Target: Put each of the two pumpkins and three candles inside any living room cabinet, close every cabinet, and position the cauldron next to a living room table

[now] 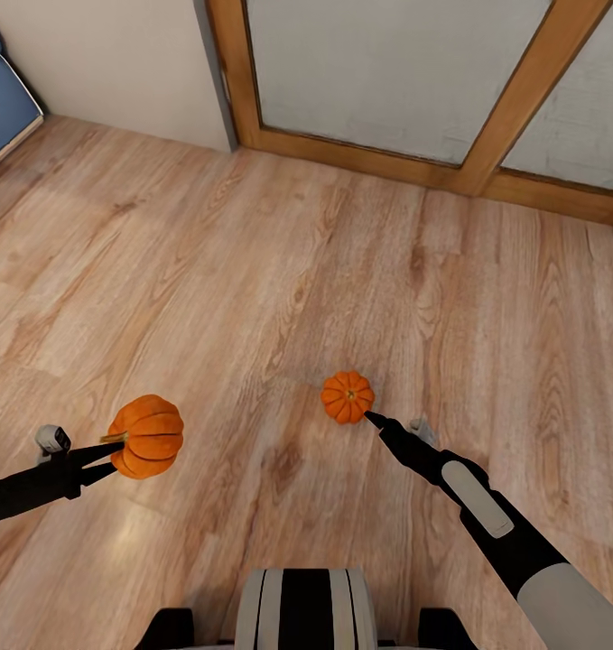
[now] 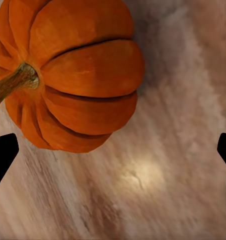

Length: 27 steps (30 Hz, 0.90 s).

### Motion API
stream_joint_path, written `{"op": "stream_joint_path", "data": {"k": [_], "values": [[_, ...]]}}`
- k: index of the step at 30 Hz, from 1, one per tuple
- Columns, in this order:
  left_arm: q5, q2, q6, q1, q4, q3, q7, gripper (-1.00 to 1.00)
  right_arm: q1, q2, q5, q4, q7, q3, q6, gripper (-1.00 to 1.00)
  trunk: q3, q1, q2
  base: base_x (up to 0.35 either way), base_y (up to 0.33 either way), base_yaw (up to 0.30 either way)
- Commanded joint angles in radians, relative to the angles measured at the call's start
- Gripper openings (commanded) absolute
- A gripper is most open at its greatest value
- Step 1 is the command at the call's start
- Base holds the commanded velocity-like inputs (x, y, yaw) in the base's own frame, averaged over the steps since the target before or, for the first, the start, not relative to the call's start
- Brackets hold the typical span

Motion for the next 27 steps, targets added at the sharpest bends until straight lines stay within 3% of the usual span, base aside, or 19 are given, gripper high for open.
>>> {"op": "stream_joint_path", "data": {"k": [1, 27], "values": [[0.0, 0.0, 0.004, 0.0, 0.0, 0.0, -0.002, -1.0, -0.001, -0.001, -0.007, -0.001, -0.004, 0.002, 0.0, 1.0, -0.005, 0.0, 0.0, 0.0, 0.0, 0.0], [-0.007, 0.0, 0.005, 0.001, -0.006, 0.0, -0.002, -1.0, -0.001, -0.004, -0.007, -0.002, -0.007, 0.002, 0.0, 1.0, -0.008, 0.001, -0.001, 0.039, 0.01, 0.0]]}}
